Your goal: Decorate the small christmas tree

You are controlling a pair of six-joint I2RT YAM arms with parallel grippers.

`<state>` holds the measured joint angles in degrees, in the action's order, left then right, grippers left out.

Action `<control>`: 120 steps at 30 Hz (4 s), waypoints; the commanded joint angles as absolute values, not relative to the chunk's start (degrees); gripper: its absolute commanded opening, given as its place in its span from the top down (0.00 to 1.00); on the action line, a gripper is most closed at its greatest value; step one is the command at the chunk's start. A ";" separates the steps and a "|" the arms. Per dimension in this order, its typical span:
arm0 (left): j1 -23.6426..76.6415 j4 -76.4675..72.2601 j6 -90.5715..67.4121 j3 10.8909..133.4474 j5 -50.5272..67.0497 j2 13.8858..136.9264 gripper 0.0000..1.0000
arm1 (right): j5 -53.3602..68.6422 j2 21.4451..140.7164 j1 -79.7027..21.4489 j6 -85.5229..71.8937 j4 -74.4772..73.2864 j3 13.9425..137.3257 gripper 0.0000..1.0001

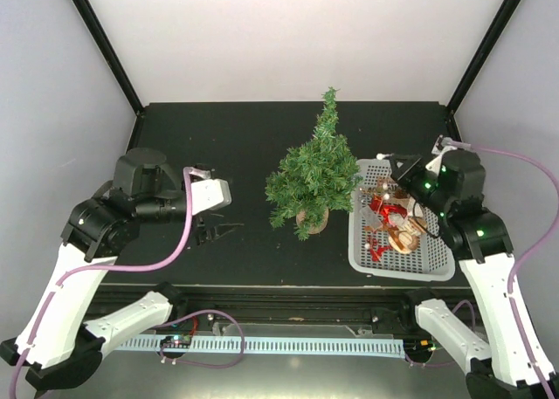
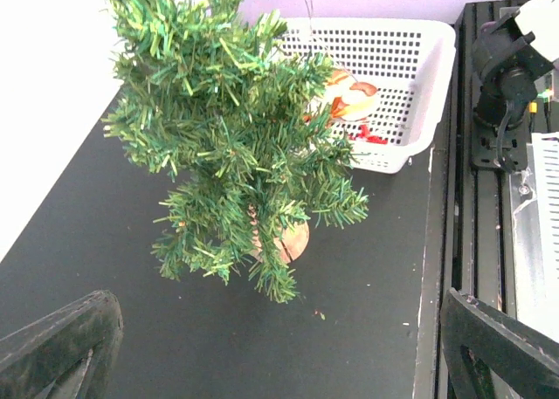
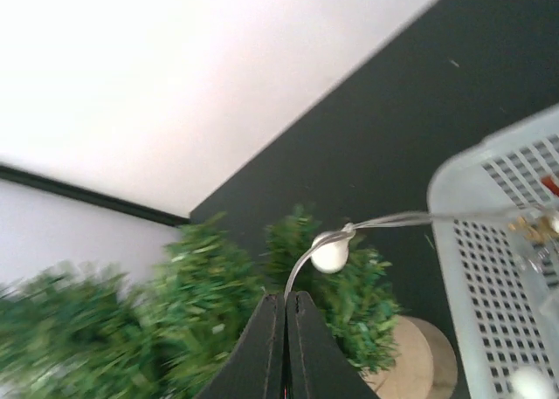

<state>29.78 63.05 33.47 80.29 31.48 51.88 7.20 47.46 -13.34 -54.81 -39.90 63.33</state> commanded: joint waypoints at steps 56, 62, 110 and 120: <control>60.80 25.87 11.01 91.31 36.57 89.21 0.01 | 19.41 63.49 -13.14 -51.13 -36.10 129.67 0.99; 62.91 28.27 10.59 98.41 39.36 95.30 0.01 | 19.98 63.14 -13.10 -52.66 -35.21 128.87 0.99; 66.70 18.57 4.72 97.28 40.76 102.55 0.42 | 20.81 61.99 -13.07 -57.17 -31.76 129.17 0.99; 67.14 18.69 3.17 100.05 38.95 104.85 0.74 | 21.79 62.07 -13.09 -58.97 -30.36 129.31 0.99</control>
<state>66.57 19.77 3.97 96.29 39.75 103.77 20.32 61.84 -13.34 -57.60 -32.47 128.90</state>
